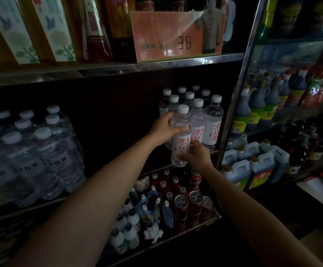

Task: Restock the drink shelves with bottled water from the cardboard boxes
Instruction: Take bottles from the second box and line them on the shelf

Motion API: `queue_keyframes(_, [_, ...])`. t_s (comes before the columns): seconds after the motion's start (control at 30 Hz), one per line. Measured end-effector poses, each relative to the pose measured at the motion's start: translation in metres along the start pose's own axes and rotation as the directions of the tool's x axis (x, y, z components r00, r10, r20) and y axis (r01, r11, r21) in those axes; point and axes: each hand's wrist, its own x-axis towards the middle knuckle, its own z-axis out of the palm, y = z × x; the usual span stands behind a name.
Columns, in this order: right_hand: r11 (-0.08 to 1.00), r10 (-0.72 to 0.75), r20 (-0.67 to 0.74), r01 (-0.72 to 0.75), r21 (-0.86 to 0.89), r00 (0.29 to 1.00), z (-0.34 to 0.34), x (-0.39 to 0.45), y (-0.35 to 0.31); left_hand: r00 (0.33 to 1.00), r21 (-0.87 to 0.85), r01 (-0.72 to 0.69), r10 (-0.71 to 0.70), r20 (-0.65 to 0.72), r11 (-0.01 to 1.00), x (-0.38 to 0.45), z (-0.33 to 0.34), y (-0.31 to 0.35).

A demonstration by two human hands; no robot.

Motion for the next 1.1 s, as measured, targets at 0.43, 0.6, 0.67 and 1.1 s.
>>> queue_keyframes(0.43, [0.993, 0.104, -0.164, -0.113, -0.043, 0.981, 0.020, 0.026, 0.011, 0.983, 0.079, 0.000, 0.014, -0.185, 0.997, 0.019, 0.011, -0.007])
queue_keyframes(0.6, [0.990, 0.118, -0.166, -0.129, -0.055, 0.979, 0.021, 0.024, 0.010, 0.978, 0.066, 0.011, 0.003, -0.209, 0.998, 0.014, 0.014, -0.004])
queue_keyframes(0.67, [0.987, 0.146, -0.168, -0.156, -0.047, 0.975, 0.022, 0.023, 0.008, 0.984, 0.021, 0.035, -0.031, -0.175, 0.999, 0.009, 0.012, -0.003])
queue_keyframes(1.1, [0.977, 0.154, -0.065, -0.161, -0.142, 0.986, 0.001, -0.035, -0.015, 0.972, 0.220, 0.232, -0.218, -0.084, 0.947, -0.067, -0.022, -0.005])
